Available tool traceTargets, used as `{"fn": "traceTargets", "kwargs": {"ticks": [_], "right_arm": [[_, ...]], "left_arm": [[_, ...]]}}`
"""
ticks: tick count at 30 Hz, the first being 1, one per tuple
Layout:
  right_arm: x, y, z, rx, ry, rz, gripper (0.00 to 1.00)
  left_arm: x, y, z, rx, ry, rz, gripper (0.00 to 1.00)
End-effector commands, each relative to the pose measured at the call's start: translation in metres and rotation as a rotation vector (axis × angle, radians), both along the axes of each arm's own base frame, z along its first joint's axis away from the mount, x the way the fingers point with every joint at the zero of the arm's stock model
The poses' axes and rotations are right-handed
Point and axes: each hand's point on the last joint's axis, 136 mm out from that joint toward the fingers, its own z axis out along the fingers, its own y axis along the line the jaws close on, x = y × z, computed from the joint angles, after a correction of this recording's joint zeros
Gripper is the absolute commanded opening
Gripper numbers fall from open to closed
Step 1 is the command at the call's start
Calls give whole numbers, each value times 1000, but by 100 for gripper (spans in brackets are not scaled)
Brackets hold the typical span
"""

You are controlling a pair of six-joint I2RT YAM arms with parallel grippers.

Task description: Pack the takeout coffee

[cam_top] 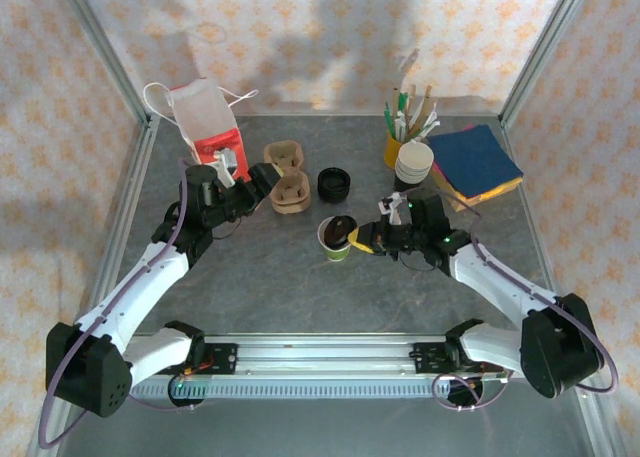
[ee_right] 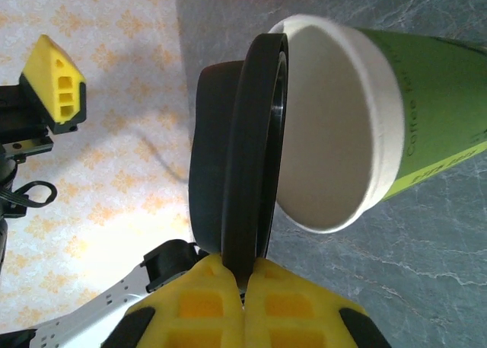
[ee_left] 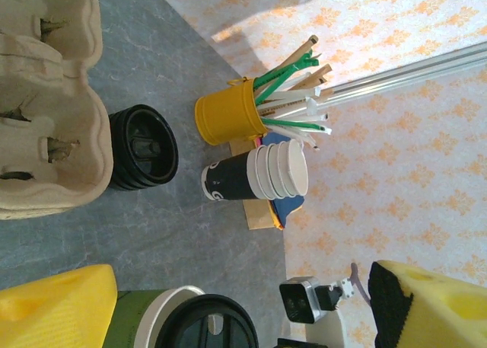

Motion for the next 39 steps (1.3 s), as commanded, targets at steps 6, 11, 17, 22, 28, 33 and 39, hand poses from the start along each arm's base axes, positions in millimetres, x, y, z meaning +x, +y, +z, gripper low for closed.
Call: {"fn": "traceTargets", "kwargs": {"ticks": [6,11,17,22,28,33,39], "right_arm": [[4,0,-13,-24,9,9,13],[6,-2,-19,-43,17,6,18],[6,-3,-25,-58,23,8,20],[5,-5,-25,-85,9,18,26],[6,-17,-25,-199,-27,20,34],[8,-24,-19,-242,-56,14,36],[22,-34,-9,-323,-118,-27,38]], "left_arm": [[3,-4,9,-14,-23,-11,84],[4,-6,-1,-10,10,-18,83],[3,-5,-5,-4,17,-12,83],[2,-4,-9,11,23,-10,83],[1,-2,-15,31,32,-5,83],[1,-1,-17,38,33,-6,84],[0,0,-18,52,31,-1,84]]}}
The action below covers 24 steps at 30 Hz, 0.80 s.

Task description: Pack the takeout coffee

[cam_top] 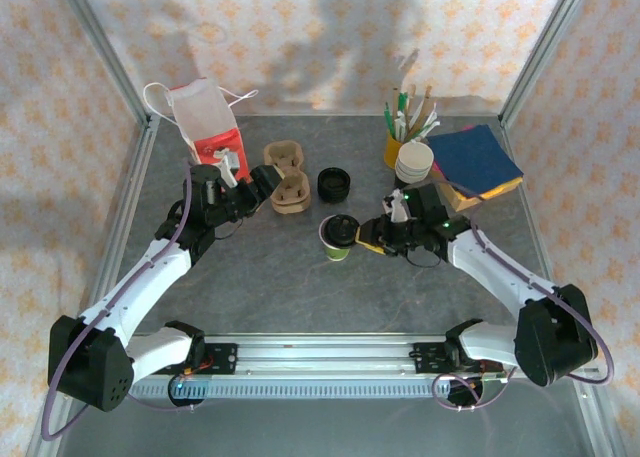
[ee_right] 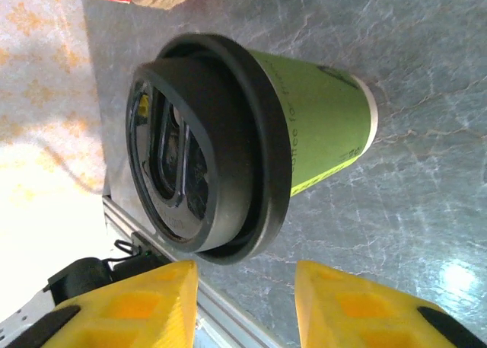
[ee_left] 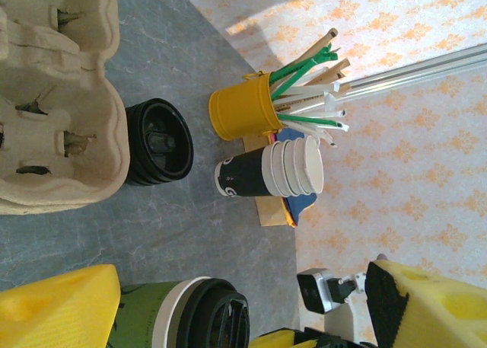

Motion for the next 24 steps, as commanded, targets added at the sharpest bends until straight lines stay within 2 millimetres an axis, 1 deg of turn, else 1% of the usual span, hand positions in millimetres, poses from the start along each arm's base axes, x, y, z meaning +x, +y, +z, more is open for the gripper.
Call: {"fn": "traceTargets", "kwargs": {"ticks": [1,9,14,19,24], "right_arm": [[13,-10,16,-68,-92,-23,38],[34,-4,34,-75,-154,-20,37],[40,0,30,-67,-146,-18,37],[38,3,21,-62,-123,-8,37],[37,9,19,-51,-118,6,37]], "left_arm": [[-4,2,-5,36,0,4,84],[-3,3,-10,45,9,8,88],[-2,2,-10,48,8,7,88],[-2,2,-13,49,16,6,88],[-2,1,-17,50,26,3,88]]}}
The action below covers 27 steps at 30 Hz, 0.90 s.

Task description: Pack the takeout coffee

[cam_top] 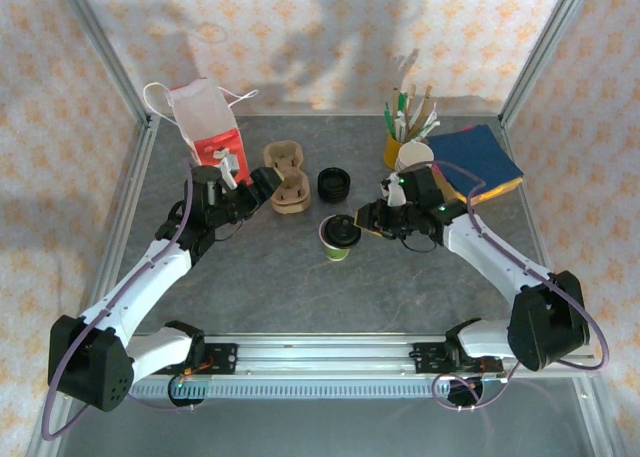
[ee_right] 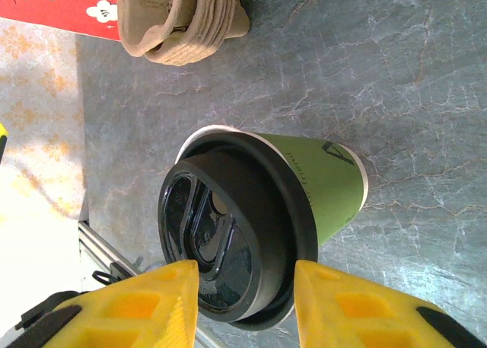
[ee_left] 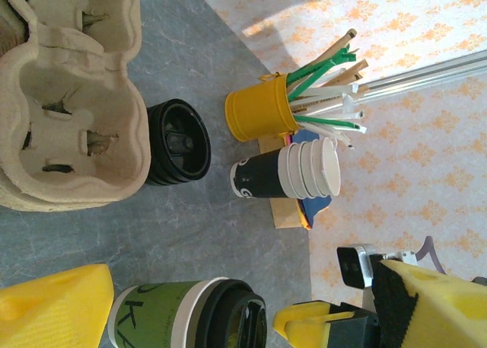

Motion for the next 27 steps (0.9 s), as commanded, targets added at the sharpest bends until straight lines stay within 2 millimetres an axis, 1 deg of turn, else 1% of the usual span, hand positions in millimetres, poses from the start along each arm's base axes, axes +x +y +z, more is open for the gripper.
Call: {"fn": "traceTargets", "kwargs": {"ticks": [1,10,16,20,25,27], "right_arm": [[4,7,3,15,-32,13,37],[4,20,1,13,-27,47,37],[3,31,6,19,-36,68,36],[3,31,8,11,-40,68,36],[3,30,16,24,-62,61,36],[2,31,16,29,-59,64,36]], "left_arm": [[-1,-3,-8,18,10,-13,88],[-3,-3,-9,13,14,-13,88],[-4,-2,-11,15,19,-9,88],[-4,-2,-13,18,22,-10,88],[-4,-2,-14,19,24,-11,88],[-4,-2,-15,19,25,-12,88]]}}
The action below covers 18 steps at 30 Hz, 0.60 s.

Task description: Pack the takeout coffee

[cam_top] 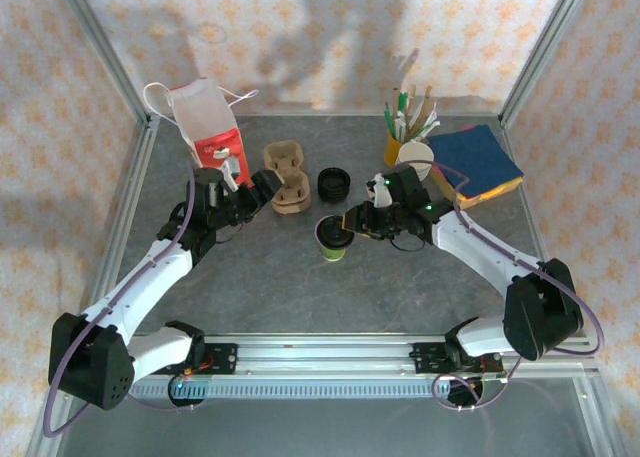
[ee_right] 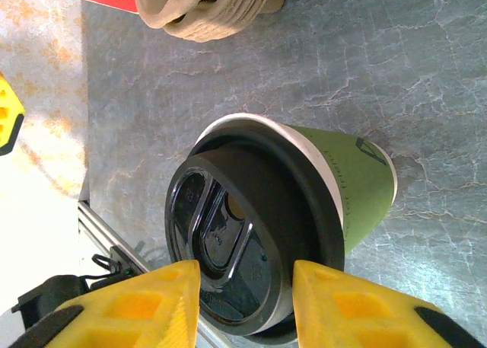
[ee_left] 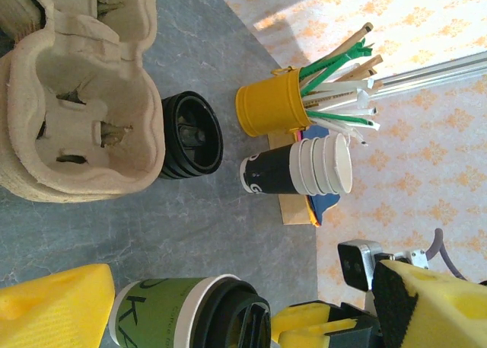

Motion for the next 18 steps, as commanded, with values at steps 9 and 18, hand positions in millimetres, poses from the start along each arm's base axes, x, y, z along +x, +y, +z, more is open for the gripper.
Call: {"fn": "traceTargets", "kwargs": {"ticks": [9,18], "right_arm": [[8,7,15,38,-43,-7,36],[9,14,17,59,-43,2,36]], "left_arm": [[-3,-2,-5,13,2,-12,88],[0,-4,-5,7,3,-16,88]]}}
